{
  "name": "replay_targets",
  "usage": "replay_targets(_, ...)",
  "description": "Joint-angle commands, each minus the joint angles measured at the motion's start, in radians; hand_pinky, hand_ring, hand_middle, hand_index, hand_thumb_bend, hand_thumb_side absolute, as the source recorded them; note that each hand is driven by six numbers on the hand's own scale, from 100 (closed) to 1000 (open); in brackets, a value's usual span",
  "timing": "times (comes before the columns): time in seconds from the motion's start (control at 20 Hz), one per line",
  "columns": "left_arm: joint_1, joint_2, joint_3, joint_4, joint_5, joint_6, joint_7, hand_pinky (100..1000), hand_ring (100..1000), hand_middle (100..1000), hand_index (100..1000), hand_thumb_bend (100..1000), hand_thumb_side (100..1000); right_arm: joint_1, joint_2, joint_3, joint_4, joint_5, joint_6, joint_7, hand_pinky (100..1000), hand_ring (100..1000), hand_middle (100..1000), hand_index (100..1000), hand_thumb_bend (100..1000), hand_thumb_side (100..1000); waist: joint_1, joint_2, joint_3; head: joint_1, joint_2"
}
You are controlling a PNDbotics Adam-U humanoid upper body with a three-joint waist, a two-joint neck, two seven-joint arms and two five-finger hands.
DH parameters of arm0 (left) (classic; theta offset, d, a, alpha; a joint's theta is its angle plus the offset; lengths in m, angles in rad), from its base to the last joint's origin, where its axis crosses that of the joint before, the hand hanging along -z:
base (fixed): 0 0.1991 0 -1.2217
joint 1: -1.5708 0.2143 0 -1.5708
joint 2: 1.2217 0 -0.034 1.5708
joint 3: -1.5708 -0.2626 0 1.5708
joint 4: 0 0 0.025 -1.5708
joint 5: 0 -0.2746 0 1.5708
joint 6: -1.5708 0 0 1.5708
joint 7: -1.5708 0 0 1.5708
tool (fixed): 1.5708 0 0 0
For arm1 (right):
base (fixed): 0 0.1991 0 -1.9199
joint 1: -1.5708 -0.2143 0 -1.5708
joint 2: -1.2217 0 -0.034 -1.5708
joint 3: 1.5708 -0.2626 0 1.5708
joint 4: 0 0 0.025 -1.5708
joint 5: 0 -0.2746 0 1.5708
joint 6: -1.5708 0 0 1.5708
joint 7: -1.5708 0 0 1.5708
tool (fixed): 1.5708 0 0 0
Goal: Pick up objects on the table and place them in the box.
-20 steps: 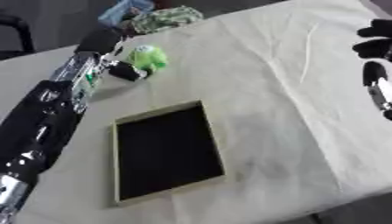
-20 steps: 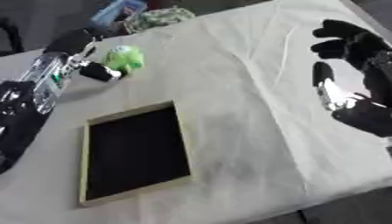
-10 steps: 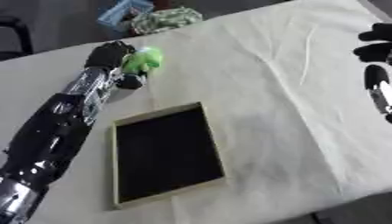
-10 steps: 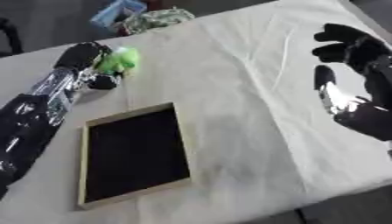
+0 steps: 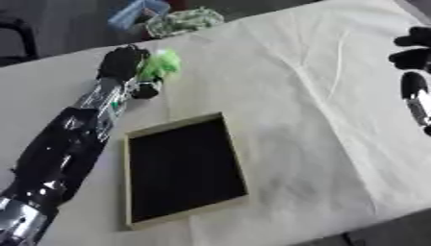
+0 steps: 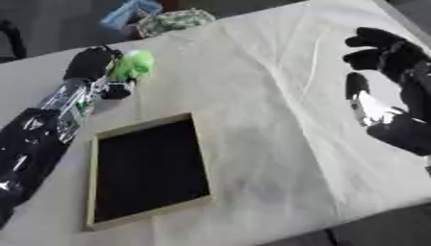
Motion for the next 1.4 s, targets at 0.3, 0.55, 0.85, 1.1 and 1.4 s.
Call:
replay_targets(0.3, -0.022, 0.053, -0.03, -0.124, 0.018, -0.012, 0.01, 629, 469, 428, 663, 100, 387, -0.007, -0.012, -0.009, -0.008, -0.004, 0.002, -0.004, 784, 778, 814, 931, 100, 463, -0.011, -0.02, 0.01, -0.002, -0.011)
replay_targets(0.55, -0.025, 0.136, -0.069, -0.252, 0.076, -0.057, -0.03, 627, 464, 419, 656, 100, 383, 0.0, -0.016, -0.014, -0.006, -0.001, 0.002, -0.008, 784, 778, 814, 931, 100, 464, -0.012, -0.027, 0.023, -0.02, -0.012)
replay_targets(0.85, 0.011, 0.272, -0.092, -0.416, 0.176, -0.135, -0.093, 617, 459, 411, 647, 100, 378, 0.007, -0.021, -0.019, -0.004, 0.004, 0.002, -0.013, 785, 778, 814, 931, 100, 465, -0.011, -0.033, 0.039, -0.039, -0.016)
replay_targets(1.1, 0.109, 0.397, -0.137, -0.549, 0.258, -0.207, -0.143, 618, 465, 420, 648, 100, 378, 0.007, -0.024, -0.017, -0.004, 0.005, 0.001, -0.012, 785, 779, 816, 932, 100, 464, -0.007, -0.032, 0.044, -0.057, -0.021)
replay_targets(1.4, 0.243, 0.515, -0.181, -0.706, 0.354, -0.274, -0.17, 619, 466, 423, 646, 100, 378, 0.001, -0.024, -0.021, -0.009, 0.007, 0.0, -0.023, 786, 782, 818, 933, 100, 458, -0.01, -0.031, 0.04, -0.06, -0.027)
